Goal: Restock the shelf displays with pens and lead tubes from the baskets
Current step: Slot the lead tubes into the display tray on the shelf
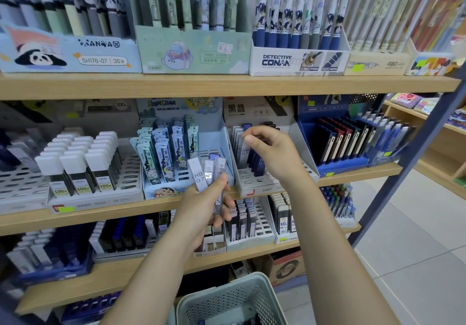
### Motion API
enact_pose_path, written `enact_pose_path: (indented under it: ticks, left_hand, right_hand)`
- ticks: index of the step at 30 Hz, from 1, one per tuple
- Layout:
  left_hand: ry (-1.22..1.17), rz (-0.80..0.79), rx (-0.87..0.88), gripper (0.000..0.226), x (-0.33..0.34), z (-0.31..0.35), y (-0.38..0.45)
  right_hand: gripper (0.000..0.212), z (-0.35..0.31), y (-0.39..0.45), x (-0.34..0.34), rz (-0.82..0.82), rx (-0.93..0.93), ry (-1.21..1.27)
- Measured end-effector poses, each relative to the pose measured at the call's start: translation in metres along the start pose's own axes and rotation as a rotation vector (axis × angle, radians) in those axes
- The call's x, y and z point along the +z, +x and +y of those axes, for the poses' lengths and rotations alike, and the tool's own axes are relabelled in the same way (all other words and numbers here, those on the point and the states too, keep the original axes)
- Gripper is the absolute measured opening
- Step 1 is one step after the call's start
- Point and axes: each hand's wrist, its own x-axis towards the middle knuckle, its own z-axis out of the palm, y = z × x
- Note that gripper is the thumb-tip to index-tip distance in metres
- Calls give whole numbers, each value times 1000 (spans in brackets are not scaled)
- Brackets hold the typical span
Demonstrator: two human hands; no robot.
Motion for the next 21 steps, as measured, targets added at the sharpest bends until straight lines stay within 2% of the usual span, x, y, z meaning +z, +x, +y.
enact_pose_path:
  ticks: [8, 13, 18, 21]
  left_hand:
    - [7, 3, -4, 34, 2, -1, -1]
    - [7, -7, -2, 32, 2, 2, -2]
    - [-3, -105, 40, 23, 1, 9, -6]
    - [-21, -144, 91, 23, 3, 13, -10]
  right_hand:
    - [14, 9, 1, 12, 188, -88, -27]
    - [15, 12, -1, 12, 238, -100, -184]
    - [18, -3, -14, -1, 270, -126, -172]
    - [11, -12, -23, -10, 264, -145, -215]
